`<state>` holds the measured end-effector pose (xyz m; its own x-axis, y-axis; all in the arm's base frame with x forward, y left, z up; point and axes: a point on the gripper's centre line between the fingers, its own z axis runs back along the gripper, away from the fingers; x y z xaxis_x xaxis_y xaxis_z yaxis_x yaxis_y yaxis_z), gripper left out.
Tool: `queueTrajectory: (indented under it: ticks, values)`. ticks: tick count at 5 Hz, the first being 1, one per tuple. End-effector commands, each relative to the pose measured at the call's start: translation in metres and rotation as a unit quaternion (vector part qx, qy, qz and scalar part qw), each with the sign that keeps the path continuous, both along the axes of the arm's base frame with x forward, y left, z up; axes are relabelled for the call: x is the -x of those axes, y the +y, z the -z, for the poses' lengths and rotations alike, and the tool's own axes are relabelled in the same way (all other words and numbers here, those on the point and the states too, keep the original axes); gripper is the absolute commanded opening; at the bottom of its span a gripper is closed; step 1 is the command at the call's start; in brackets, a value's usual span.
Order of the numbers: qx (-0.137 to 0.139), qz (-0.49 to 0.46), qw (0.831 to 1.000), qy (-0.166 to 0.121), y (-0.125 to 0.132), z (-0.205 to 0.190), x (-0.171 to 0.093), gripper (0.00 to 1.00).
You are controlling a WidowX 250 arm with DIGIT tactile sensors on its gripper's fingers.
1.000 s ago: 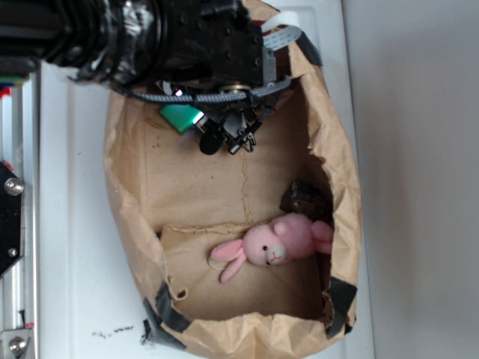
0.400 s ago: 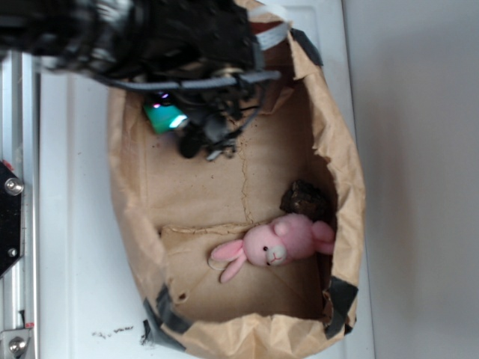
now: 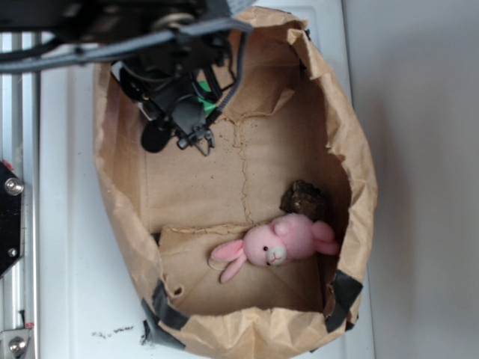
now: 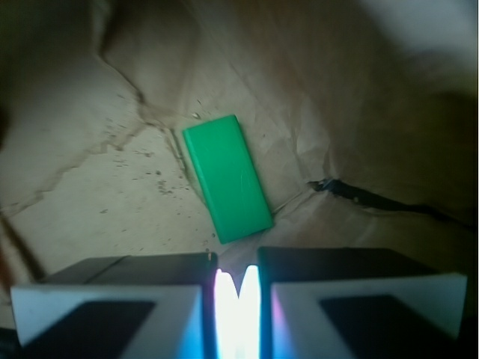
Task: Grab the green block.
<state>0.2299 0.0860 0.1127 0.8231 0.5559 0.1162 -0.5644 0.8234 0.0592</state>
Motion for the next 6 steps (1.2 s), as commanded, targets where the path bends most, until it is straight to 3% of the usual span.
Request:
queueTrajectory:
  ticks: [1,2,3,5,6]
  values:
    - [-0.036,0.131,0.989,-0.050,-0.049,-0.037,-0.021,0.00]
    - [-0.036,0.121,0.989,-0.073,-0.053,-0.040,-0.031,0.00]
    - [-0.014,0.084,0.994,-0.063,-0.037,-0.038,-0.036,1.00]
    - [0.011,0.054,0.998,-0.040,-0.003,-0.016,-0.047,1.00]
    - [0.051,0.062,0.996,-0.026,0.011,0.007,-0.037,1.00]
